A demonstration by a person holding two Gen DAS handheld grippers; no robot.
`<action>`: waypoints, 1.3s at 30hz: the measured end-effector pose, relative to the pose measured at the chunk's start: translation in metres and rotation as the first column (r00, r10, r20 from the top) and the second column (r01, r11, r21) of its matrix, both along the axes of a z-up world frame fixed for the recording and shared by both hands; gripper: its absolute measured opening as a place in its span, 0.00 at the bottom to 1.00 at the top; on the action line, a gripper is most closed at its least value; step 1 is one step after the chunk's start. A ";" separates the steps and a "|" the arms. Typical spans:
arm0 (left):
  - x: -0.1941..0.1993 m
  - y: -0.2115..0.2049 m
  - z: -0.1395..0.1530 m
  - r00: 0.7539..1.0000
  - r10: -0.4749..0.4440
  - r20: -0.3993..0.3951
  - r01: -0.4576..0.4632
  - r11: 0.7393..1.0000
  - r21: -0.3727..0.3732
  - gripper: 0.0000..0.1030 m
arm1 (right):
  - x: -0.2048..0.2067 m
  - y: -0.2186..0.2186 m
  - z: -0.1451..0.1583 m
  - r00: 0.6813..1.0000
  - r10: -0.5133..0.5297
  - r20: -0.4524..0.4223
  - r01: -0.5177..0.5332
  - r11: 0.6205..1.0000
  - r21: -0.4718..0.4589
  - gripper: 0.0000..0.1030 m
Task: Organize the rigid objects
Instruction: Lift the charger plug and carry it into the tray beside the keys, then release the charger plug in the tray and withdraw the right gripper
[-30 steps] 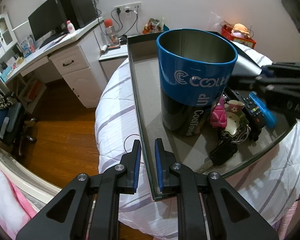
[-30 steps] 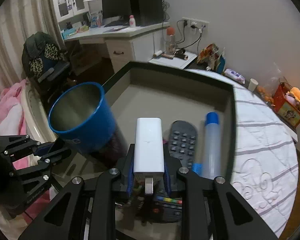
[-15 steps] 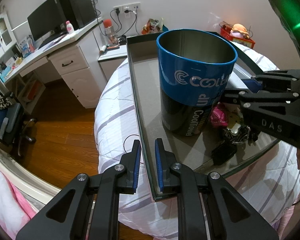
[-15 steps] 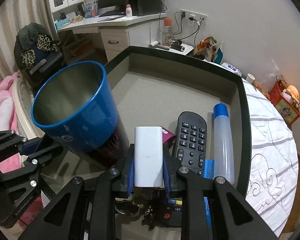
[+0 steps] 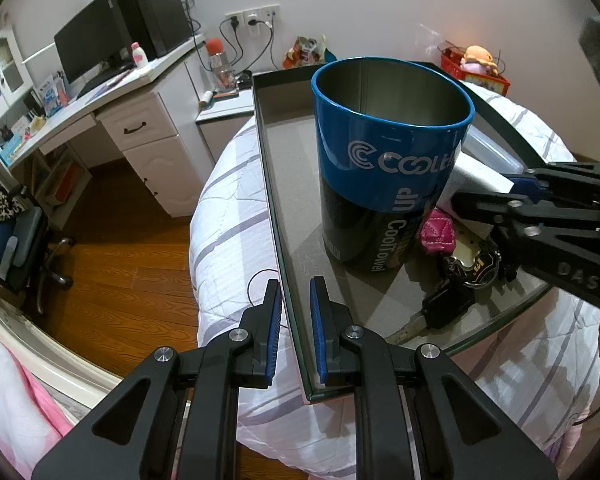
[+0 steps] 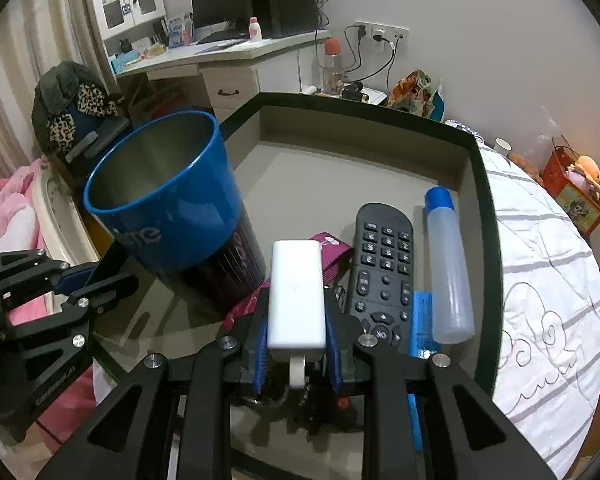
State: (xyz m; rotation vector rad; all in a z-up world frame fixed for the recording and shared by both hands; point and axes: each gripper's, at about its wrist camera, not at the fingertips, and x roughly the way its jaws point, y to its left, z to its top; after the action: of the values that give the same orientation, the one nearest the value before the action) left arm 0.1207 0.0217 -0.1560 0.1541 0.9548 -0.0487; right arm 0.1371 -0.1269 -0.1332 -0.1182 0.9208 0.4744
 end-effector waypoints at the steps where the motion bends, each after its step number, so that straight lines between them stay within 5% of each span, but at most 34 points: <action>1: 0.000 0.000 0.000 1.000 -0.001 0.000 0.001 1.000 0.001 0.12 | -0.002 -0.005 0.001 1.000 -0.002 -0.003 0.002 1.000 0.025 0.23; 7: 0.000 0.000 0.000 1.000 0.000 0.000 0.000 1.000 -0.001 0.12 | -0.015 -0.023 0.009 1.000 -0.026 0.015 0.024 0.997 0.075 0.23; 24: 0.000 -0.001 0.000 1.000 -0.001 0.000 0.001 1.000 0.001 0.12 | 0.001 0.001 -0.007 1.000 -0.031 -0.001 0.031 0.999 -0.011 0.23; 39: 0.000 -0.001 0.000 1.000 0.000 0.001 0.000 1.000 -0.001 0.12 | 0.001 0.003 -0.008 0.999 -0.049 0.000 0.049 0.999 0.020 0.26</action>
State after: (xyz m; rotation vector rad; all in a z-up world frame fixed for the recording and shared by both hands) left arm 0.1208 0.0212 -0.1562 0.1537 0.9536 -0.0493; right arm 0.1378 -0.1242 -0.1409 -0.0773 0.9165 0.4386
